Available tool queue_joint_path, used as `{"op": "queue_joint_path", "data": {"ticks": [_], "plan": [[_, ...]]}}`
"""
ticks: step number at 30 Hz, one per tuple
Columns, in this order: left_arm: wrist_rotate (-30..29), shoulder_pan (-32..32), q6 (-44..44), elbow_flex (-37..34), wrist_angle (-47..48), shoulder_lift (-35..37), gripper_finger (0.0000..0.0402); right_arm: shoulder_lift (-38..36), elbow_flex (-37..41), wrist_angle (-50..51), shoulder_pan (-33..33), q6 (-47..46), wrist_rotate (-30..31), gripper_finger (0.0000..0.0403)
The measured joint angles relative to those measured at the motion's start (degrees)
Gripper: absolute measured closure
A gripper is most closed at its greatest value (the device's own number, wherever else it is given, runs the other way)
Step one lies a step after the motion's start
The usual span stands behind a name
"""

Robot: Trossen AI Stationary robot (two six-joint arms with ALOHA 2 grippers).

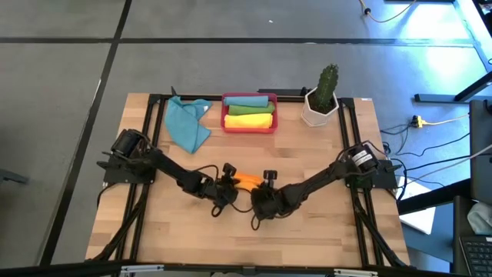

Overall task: Roll microfiber towels into tight, uniform cylinder then place into a basket
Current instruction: Put the rolled orange towel into the red bin

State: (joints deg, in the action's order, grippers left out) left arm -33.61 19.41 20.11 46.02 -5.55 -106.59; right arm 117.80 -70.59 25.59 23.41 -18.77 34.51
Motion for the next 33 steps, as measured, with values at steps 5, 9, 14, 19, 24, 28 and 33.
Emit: {"op": "queue_joint_path", "data": {"ticks": [5, 9, 14, 19, 24, 28, 33], "plan": [[-4.57, -1.7, 5.07, -0.35, 3.92, 5.96, 0.0395, -4.31, 0.02, 0.95, -4.07, 5.89, -1.44, 0.0366], [-4.38, -6.72, 8.87, -0.37, 6.47, 12.23, 0.0395, -9.67, 0.11, 2.38, -9.22, 11.94, -2.02, 0.0366], [-1.49, -16.09, 14.08, -0.31, 7.04, 19.1, 0.0395, -15.64, 0.0, 2.5, -17.03, 20.09, -2.22, 0.0366], [4.13, -25.67, 20.17, -0.22, 4.75, 23.03, 0.0395, -17.73, -0.28, 0.18, -25.13, 28.29, -3.78, 0.0366], [11.33, -34.02, 26.87, -0.22, -0.48, 22.07, 0.0395, -18.01, -0.24, -2.26, -32.07, 33.43, -8.07, 0.0366], [13.01, -38.82, 32.75, -0.19, -5.9, 19.12, 0.0396, -17.97, -0.09, -5.14, -36.39, 37.28, -9.32, 0.0366], [17.41, -44.36, 38.68, -0.11, -10.82, 15.73, 0.0396, -16.58, -0.06, -8.78, -40.93, 42.36, -11.48, 0.0366]]}}
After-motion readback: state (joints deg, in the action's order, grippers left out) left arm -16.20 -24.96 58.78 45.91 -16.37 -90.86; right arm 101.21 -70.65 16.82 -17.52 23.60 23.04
